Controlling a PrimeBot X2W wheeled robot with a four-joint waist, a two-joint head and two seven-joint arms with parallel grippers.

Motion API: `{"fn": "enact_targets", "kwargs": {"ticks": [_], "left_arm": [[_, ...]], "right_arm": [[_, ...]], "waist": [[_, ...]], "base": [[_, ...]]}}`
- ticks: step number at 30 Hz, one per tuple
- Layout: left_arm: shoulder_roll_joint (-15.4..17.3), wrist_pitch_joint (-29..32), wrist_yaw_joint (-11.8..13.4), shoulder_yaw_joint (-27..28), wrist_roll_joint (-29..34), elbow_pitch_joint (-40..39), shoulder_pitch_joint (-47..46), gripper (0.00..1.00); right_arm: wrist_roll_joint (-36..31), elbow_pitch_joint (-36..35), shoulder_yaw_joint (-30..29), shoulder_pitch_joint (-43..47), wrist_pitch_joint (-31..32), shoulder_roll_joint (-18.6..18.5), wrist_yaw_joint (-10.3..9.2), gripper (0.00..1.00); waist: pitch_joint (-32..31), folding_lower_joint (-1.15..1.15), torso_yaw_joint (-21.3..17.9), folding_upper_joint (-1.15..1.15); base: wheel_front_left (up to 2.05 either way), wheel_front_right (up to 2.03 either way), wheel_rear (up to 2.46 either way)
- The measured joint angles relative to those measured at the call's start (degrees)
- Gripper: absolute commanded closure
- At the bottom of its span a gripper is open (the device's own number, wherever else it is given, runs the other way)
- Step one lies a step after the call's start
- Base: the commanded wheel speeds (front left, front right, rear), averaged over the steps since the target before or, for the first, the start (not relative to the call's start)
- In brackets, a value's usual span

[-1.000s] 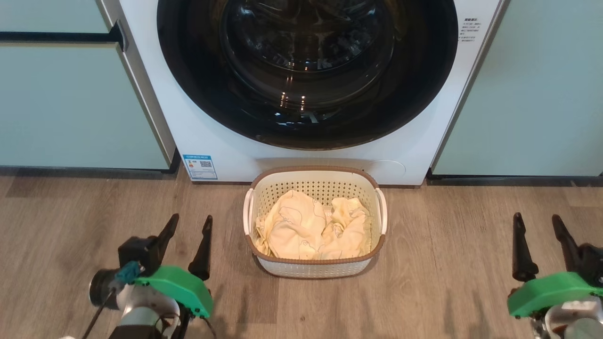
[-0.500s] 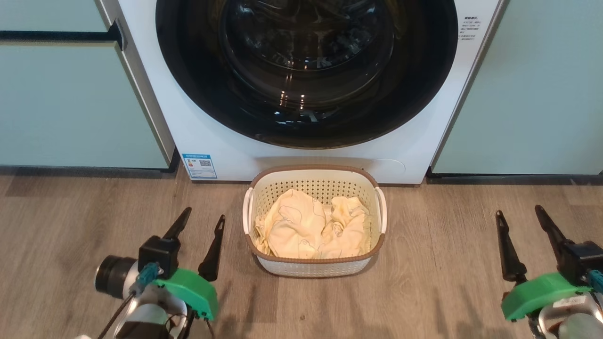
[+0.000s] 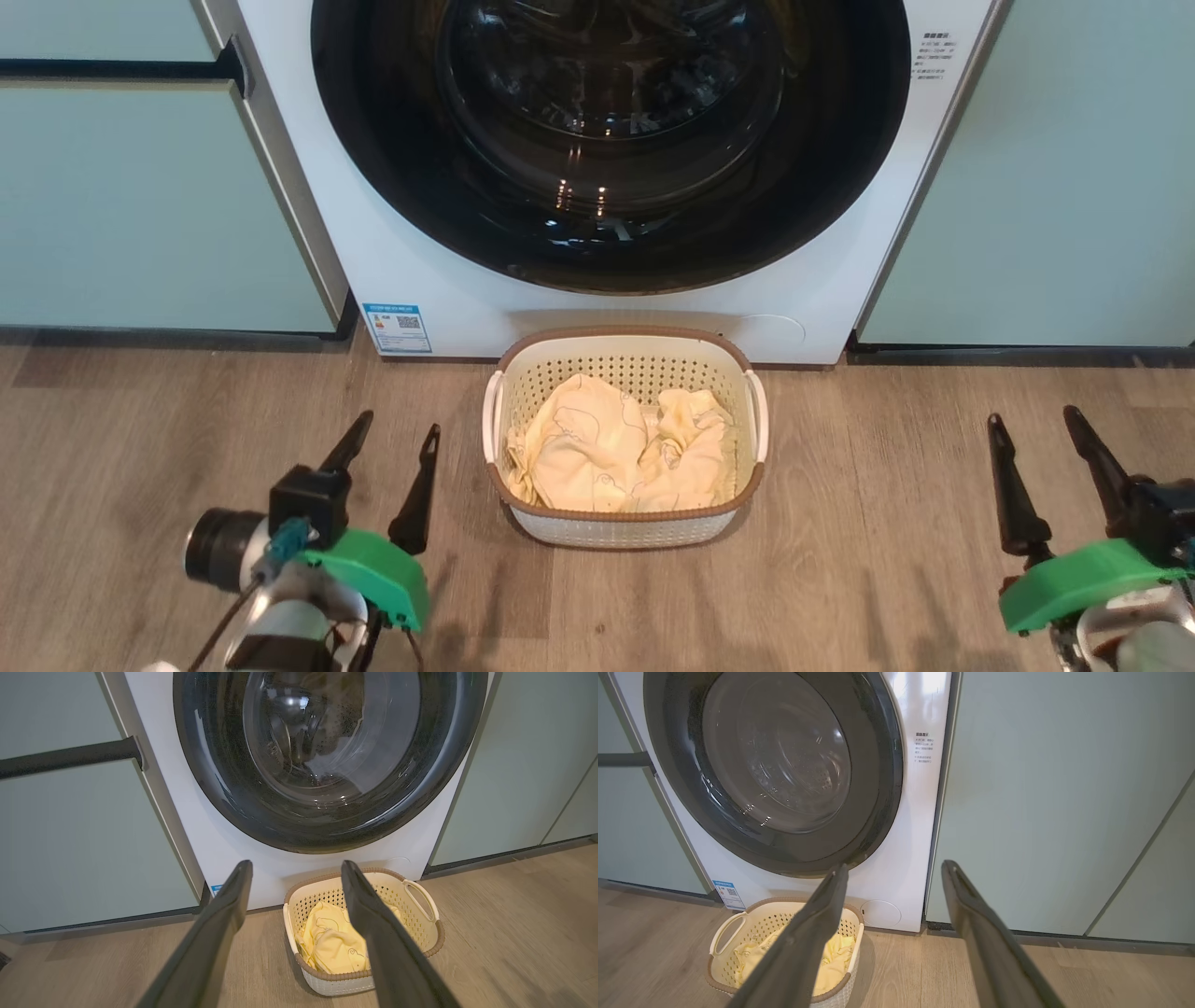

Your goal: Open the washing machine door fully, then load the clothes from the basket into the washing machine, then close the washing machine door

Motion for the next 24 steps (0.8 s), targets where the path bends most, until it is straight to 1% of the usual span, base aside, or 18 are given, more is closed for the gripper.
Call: {"fn": "enact_targets", "kwargs": {"ticks": [5, 24], "left_arm": [[-0.3, 0.0, 0.0, 1.4, -1.2, 0.0, -0.5, 0.00], [-0.4, 0.0, 0.0, 1.5, -1.2, 1.1, -0.5, 0.00]], "right_arm": [[1.4, 0.0, -0.5, 0.0, 0.0, 0.2, 0.00, 0.00], [1.8, 0.0, -0.6, 0.0, 0.0, 0.4, 0.00, 0.00]], "waist": [[0.1, 0.00, 0.0, 0.00], [0.3, 0.00, -0.1, 0.00]], "base": [[0.00, 0.00, 0.00], [0.00, 0.00, -0.01]]}}
